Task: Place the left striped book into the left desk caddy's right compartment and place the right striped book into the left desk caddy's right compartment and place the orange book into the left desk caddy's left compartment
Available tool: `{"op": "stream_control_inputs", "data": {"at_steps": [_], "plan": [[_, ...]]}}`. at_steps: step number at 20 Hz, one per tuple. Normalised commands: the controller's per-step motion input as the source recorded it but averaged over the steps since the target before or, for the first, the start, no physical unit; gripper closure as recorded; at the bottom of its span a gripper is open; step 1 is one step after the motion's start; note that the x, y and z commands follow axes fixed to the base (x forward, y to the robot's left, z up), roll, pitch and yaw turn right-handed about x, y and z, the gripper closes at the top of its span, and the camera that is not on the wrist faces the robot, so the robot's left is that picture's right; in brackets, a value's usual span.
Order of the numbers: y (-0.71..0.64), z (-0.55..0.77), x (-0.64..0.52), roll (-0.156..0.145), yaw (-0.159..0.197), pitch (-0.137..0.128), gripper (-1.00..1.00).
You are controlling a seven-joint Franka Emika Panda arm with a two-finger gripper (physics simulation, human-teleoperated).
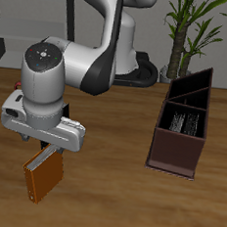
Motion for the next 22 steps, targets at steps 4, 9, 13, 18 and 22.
{"op": "stream_control_inputs", "data": {"at_steps": [4, 9, 13, 18, 22], "plan": [[-0.01, -0.14, 0.08, -0.022, -0.037, 0.008, -1.00], [0.12, -0.09, 0.06, -0.003, -0.004, 0.007, -1.00], [0.01, -0.36, 0.10, -0.019, -0.016, 0.031, -1.00], [-0.21, -0.56, -0.01, -0.043, -0.039, 0.070, -1.00], [0.02, -0.41, -0.16, 0.042, -0.042, 0.042, 1.00]]}}
